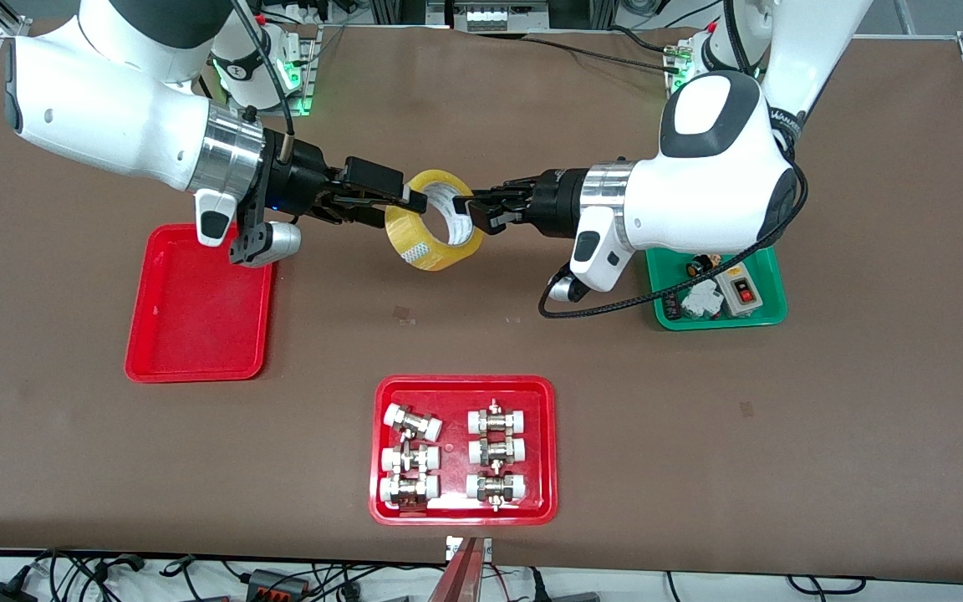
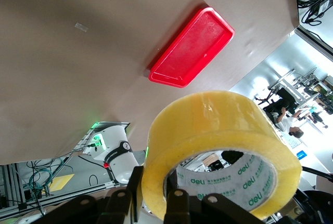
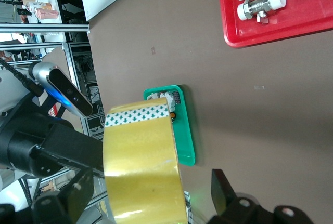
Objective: Left arm passes tape to right arm into tray
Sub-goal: 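Grasp the tape with the right gripper, then open the left gripper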
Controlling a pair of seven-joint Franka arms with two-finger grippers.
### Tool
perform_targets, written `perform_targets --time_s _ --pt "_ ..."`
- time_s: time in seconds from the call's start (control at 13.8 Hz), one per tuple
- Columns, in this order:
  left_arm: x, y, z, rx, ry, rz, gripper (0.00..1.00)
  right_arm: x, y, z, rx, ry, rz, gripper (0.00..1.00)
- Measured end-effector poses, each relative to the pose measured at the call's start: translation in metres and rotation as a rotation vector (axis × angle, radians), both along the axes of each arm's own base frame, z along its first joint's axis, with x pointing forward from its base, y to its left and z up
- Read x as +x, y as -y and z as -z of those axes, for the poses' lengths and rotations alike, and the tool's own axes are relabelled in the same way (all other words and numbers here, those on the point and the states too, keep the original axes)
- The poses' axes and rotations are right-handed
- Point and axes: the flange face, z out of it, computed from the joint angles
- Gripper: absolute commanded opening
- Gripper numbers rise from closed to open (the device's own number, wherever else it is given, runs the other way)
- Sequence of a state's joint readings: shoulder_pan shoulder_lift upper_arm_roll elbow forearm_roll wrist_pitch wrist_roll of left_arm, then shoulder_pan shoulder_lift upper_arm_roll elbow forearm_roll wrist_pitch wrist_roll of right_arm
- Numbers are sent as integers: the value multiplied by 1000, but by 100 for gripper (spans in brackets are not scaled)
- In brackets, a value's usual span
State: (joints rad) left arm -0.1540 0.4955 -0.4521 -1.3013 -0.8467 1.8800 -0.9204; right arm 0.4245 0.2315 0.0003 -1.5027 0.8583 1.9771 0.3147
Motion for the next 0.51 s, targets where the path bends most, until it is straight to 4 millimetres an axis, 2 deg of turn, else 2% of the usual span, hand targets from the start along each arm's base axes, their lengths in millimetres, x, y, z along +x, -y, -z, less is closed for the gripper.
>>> perform_targets --time_s 0.22,0.51 --pt "0 0 0 0 0 0 0 0 0 1 0 0 0 99" --pt "0 0 0 0 0 0 0 0 0 1 0 0 0 74"
